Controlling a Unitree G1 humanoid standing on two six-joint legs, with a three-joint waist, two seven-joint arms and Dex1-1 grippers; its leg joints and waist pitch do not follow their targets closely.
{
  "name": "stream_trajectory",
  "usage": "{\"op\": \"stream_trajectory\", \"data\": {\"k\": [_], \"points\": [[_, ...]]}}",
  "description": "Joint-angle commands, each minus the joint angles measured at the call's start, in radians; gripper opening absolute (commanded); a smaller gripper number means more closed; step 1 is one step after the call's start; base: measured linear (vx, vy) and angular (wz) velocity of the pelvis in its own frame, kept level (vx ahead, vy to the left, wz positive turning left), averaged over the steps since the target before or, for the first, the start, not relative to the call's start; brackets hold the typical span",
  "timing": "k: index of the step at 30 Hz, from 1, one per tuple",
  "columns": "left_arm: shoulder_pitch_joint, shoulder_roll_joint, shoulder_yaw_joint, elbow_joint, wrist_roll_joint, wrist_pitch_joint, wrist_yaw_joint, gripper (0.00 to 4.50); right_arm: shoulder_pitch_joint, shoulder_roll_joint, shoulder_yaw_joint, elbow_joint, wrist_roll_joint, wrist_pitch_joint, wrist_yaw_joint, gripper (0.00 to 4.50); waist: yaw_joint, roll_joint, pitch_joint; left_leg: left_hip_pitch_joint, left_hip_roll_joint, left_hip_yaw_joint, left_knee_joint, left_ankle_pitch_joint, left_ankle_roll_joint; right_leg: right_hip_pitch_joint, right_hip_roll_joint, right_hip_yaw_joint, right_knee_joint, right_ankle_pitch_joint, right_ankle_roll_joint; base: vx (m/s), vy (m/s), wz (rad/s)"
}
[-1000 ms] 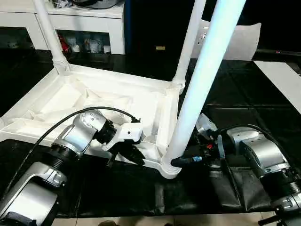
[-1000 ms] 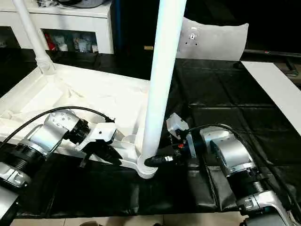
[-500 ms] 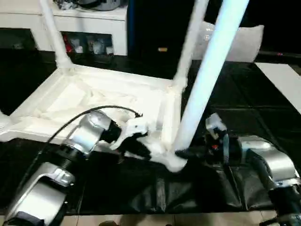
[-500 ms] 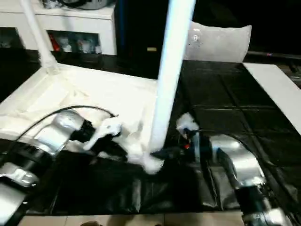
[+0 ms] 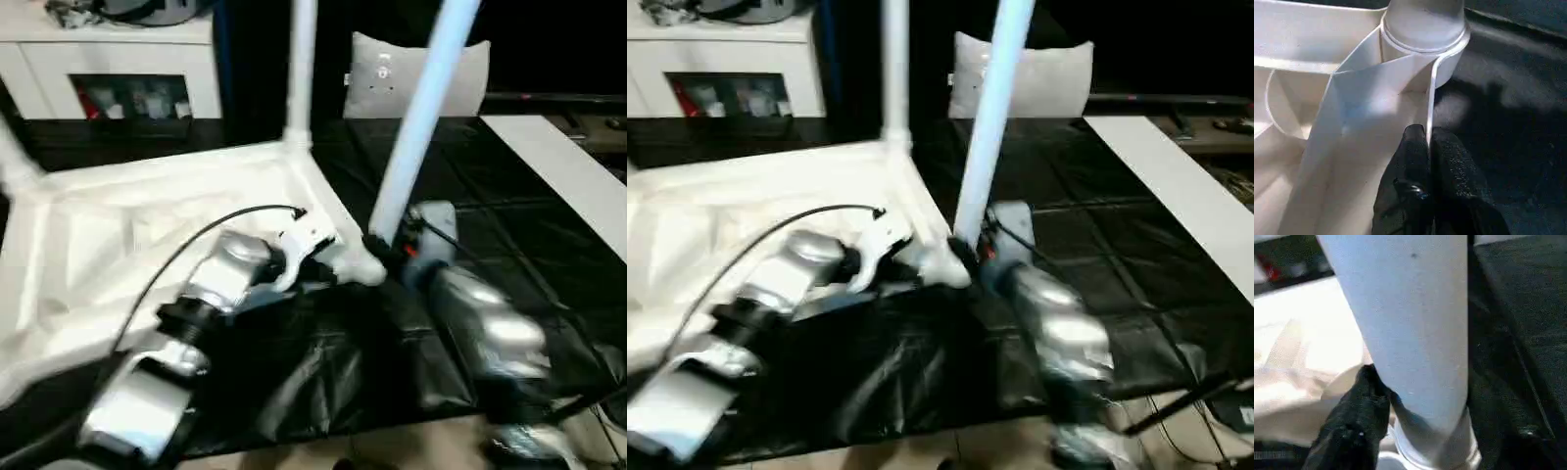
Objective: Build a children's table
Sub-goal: Rotate leg to tighten
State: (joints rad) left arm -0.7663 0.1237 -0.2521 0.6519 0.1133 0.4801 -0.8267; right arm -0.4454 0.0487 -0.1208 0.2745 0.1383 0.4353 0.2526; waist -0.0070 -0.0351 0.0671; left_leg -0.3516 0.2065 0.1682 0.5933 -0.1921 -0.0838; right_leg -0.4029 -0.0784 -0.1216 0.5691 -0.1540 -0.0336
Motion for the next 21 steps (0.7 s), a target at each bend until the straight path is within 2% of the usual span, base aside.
{"op": "stream_trajectory", "data": {"k": [1, 3, 5, 7, 8, 9, 10, 11, 13, 14, 18, 21], "points": [[-0.044, -0.059, -0.002, -0.041, -0.036, -0.021, 0.023, 0.00, -0.005, 0.063, 0.069, 0.026, 0.039, 0.020, 0.032, 2.75, 0.005, 0.009, -0.064, 0.002, 0.019, -0.011, -0.074, -0.238, 0.045, 0.048, -0.068, 0.049, -0.090, -0.426, -0.100, 0.000, 0.000, 0.00], [-0.034, -0.036, -0.017, -0.044, -0.023, -0.036, 0.006, 0.00, 0.005, 0.042, 0.065, 0.005, 0.031, 0.006, 0.044, 2.94, 0.007, 0.008, -0.070, -0.001, 0.022, -0.008, -0.073, -0.181, 0.057, 0.055, -0.068, 0.057, -0.070, -0.307, -0.145, 0.000, 0.000, 0.00], [-0.025, -0.020, -0.023, -0.048, -0.019, -0.048, -0.012, 0.00, 0.017, 0.020, 0.061, -0.011, 0.036, 0.017, 0.063, 3.09, 0.009, 0.010, -0.071, -0.001, 0.021, -0.005, -0.071, -0.156, 0.067, 0.058, -0.069, 0.061, -0.063, -0.258, -0.172, 0.000, 0.000, 0.00], [-0.004, 0.009, -0.031, -0.059, -0.016, -0.065, -0.044, 0.00, 0.039, -0.027, 0.061, -0.036, 0.038, 0.023, 0.112, 3.29, 0.015, 0.008, -0.072, -0.002, 0.021, -0.003, -0.070, -0.141, 0.076, 0.063, -0.068, 0.062, -0.060, -0.235, -0.177, 0.000, 0.000, 0.00], [0.010, 0.032, -0.040, -0.068, -0.015, -0.088, -0.075, 0.00, 0.058, -0.068, 0.074, -0.060, 0.040, 0.023, 0.162, 3.38, 0.021, 0.009, -0.076, -0.005, 0.022, -0.004, -0.068, -0.105, 0.089, 0.069, -0.070, 0.063, -0.052, -0.186, -0.189, 0.000, 0.000, 0.00], [0.021, 0.054, -0.047, -0.073, -0.014, -0.106, -0.105, 0.00, 0.075, -0.108, 0.088, -0.085, 0.046, 0.021, 0.216, 3.47, 0.024, 0.010, -0.075, -0.006, 0.022, -0.002, -0.068, -0.096, 0.097, 0.068, -0.070, 0.064, -0.051, -0.169, -0.194, 0.000, 0.000, 0.00], [0.023, 0.059, -0.048, -0.074, -0.013, -0.108, -0.110, 0.00, 0.079, -0.117, 0.090, -0.090, 0.047, 0.020, 0.228, 3.54, 0.024, 0.008, -0.076, -0.006, 0.023, -0.001, -0.067, -0.091, 0.099, 0.071, -0.069, 0.065, -0.049, -0.160, -0.196, 0.000, 0.000, 0.00], [0.033, 0.087, -0.055, -0.077, -0.014, -0.137, -0.150, 0.00, 0.097, -0.175, 0.106, -0.111, 0.050, 0.004, 0.303, 3.63, 0.025, 0.004, -0.078, -0.006, 0.023, -0.001, -0.067, -0.082, 0.103, 0.072, -0.070, 0.065, -0.047, -0.151, -0.203, 0.000, 0.000, 0.00], [0.038, 0.106, -0.059, -0.076, -0.015, -0.148, -0.177, 0.00, 0.107, -0.218, 0.116, -0.120, 0.052, -0.019, 0.363, 3.73, 0.029, 0.008, -0.076, -0.005, 0.024, 0.000, -0.066, -0.085, 0.107, 0.073, -0.070, 0.066, -0.045, -0.149, -0.205, 0.000, 0.000, 0.00], [0.040, 0.119, -0.065, -0.075, -0.014, -0.169, -0.196, 0.00, 0.109, -0.242, 0.118, -0.120, 0.056, -0.023, 0.396, 3.87, 0.026, 0.005, -0.076, -0.005, 0.025, 0.000, -0.067, -0.096, 0.107, 0.070, -0.069, 0.065, -0.047, -0.165, -0.206, 0.000, 0.000, 0.00], [0.055, 0.185, -0.094, -0.076, -0.024, -0.254, -0.318, 0.00, 0.110, -0.391, 0.155, -0.107, 0.062, -0.078, 0.610, 4.25, 0.035, 0.005, -0.071, 0.001, 0.027, 0.000, -0.067, -0.156, 0.089, 0.067, -0.072, 0.064, -0.060, -0.283, -0.178, 0.000, 0.000, 0.00], [0.062, 0.216, -0.108, -0.074, -0.033, -0.302, -0.391, 0.00, 0.098, -0.455, 0.165, -0.089, 0.083, -0.107, 0.731, 4.25, 0.043, 0.002, -0.072, 0.003, 0.029, 0.001, -0.067, -0.156, 0.086, 0.064, -0.072, 0.066, -0.058, -0.288, -0.177, 0.000, 0.000, 0.00]]}}
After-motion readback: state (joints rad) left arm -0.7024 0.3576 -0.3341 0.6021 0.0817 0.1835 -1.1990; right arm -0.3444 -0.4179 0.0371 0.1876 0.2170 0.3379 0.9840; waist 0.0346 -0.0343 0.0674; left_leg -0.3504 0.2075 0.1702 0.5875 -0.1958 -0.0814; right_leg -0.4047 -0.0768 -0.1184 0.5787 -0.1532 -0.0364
